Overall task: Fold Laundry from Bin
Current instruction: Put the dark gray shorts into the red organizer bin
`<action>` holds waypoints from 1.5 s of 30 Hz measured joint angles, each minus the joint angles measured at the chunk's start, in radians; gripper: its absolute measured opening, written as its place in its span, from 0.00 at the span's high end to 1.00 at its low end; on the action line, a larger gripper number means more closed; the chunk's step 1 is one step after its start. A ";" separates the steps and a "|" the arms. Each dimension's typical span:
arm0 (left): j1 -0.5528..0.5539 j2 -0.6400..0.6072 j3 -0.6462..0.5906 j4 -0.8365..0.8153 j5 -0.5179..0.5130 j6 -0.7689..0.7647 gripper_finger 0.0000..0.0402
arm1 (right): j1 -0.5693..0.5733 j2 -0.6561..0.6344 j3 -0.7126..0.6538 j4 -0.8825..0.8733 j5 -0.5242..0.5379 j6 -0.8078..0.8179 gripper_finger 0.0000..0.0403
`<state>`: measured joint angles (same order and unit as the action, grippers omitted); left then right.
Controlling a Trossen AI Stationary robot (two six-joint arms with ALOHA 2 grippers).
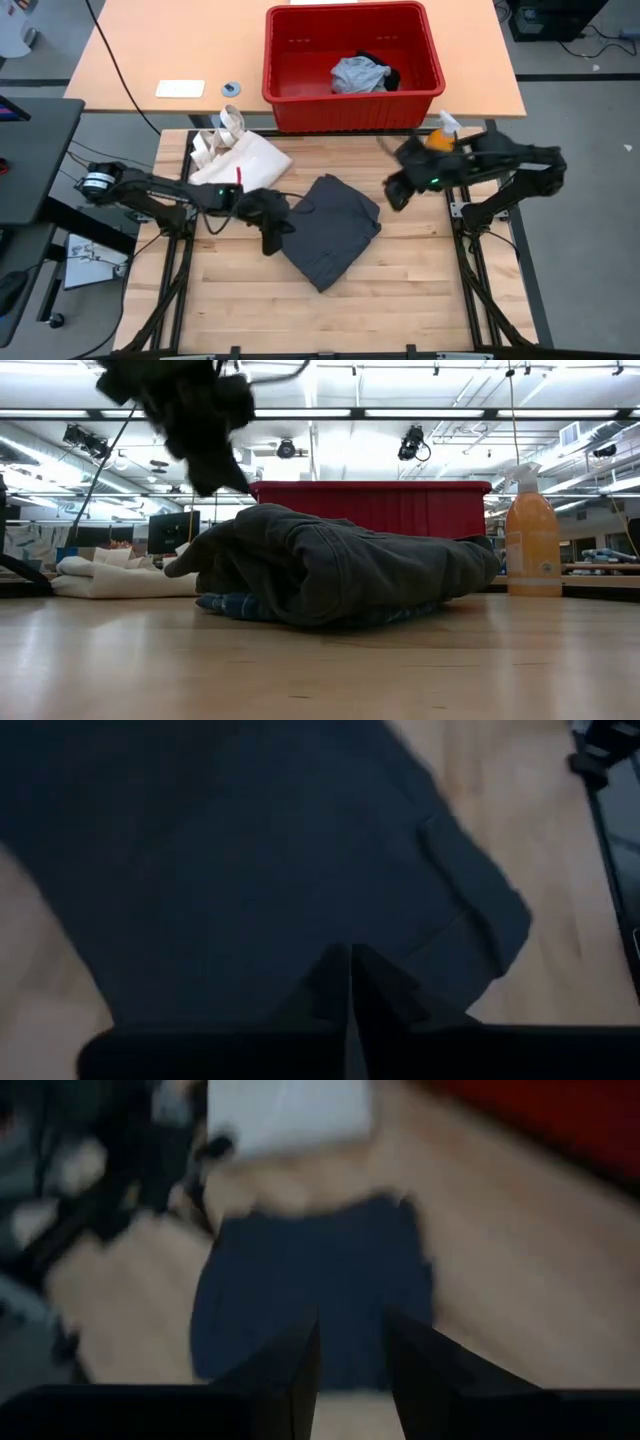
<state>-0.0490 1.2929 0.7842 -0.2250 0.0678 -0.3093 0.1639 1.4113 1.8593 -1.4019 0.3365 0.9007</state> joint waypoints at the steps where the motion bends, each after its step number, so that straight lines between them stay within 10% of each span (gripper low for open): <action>1: -0.005 -0.002 -0.022 0.010 -0.004 -0.039 0.93 | -0.006 0.006 -0.026 0.015 -0.053 -0.007 0.71; 8: -0.035 0.010 -0.063 0.153 -0.033 -0.124 0.73 | -0.022 -0.016 -0.380 0.306 -0.371 0.052 0.71; 14: -0.039 0.010 -0.063 0.263 -0.050 -0.126 0.52 | 0.058 -0.024 -0.786 0.905 -0.543 0.324 0.71; 23: -0.053 0.069 -0.063 0.289 -0.048 -0.139 0.36 | 0.232 -0.030 -1.176 1.382 -0.310 0.707 0.62; 32: -0.030 0.172 -0.063 0.340 -0.056 -0.178 0.36 | 0.325 -0.022 -1.359 1.602 -0.131 0.930 0.27; 38: 0.011 0.194 -0.061 0.323 -0.095 -0.180 0.36 | 0.359 -0.023 -1.363 1.597 0.092 0.967 0.03; 45: 0.009 0.271 -0.063 0.275 -0.110 -0.232 0.36 | 0.304 -0.022 -1.363 1.469 0.131 0.992 0.07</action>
<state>-0.0402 1.5640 0.7217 0.0495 -0.0421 -0.5417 0.4680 1.3893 0.4961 0.0669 0.4671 1.8927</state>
